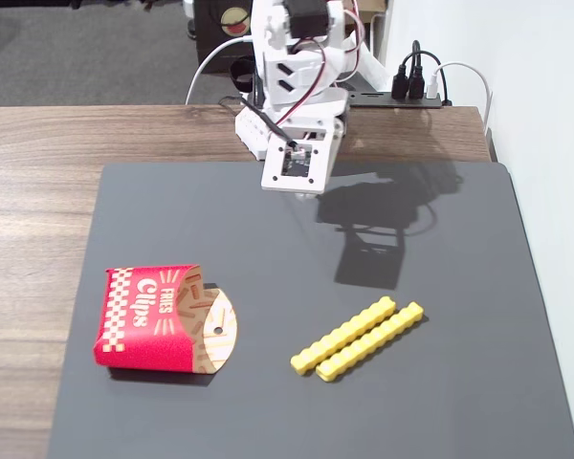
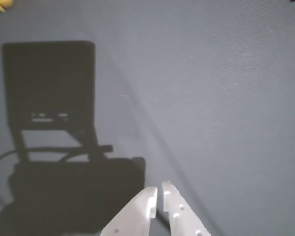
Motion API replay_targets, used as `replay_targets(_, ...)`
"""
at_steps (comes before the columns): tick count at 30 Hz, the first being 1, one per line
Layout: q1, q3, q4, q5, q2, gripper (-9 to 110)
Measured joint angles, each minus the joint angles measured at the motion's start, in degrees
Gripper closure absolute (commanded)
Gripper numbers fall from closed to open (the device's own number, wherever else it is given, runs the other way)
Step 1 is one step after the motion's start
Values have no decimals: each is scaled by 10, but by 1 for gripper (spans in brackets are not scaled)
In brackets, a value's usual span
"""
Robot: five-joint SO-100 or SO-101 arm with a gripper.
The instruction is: Grab a fry
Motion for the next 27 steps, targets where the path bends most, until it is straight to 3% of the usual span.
replay_targets(9,-55,-154,-14,160,-199,101)
replay_targets(27,-83,-480,-2,377,-524,101)
